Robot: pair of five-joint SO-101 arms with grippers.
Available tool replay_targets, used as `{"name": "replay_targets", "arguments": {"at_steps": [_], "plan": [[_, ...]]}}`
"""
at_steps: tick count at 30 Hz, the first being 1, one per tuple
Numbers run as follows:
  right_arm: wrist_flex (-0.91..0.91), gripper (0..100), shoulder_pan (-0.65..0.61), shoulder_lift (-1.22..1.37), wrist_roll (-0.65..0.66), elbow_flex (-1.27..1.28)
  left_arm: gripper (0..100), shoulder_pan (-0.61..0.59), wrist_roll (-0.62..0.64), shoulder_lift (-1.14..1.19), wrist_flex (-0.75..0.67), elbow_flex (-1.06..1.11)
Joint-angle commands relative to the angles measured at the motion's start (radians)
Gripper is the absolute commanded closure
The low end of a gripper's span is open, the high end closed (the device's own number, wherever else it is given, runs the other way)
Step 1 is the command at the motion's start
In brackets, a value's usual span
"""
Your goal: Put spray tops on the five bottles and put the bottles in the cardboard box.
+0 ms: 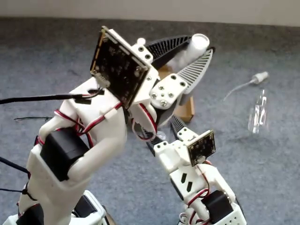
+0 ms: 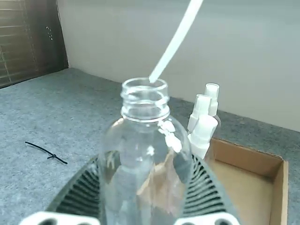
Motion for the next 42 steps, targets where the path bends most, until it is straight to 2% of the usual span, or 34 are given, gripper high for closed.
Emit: {"name": "replay_targets", "arguments": {"at_steps": [1,6,13,23,40,42], "plan": [[-0.019,99.5,-0.002,-0.008,-0.006,-0.036,100,0.002,0.006,-0.021,0.002,0.042],[-0.019,99.5,-0.001,-0.008,-0.008,-0.039,100,0.001,0.006,-0.022,0.002,0.110],[-0.019,99.5,0.119,-0.008,-0.009,-0.045,100,0.001,0.008,-0.054,0.051,0.145],[-0.019,99.5,0.119,-0.001,-0.074,-0.088,100,-0.094,0.006,-0.162,0.075,0.306],[-0.024,99.5,0.119,-0.007,-0.078,-0.110,99,-0.096,0.002,-0.372,0.075,0.619],[-0.024,99.5,0.119,-0.005,-0.078,-0.110,97,-0.096,0.002,-0.400,0.077,0.645]]}}
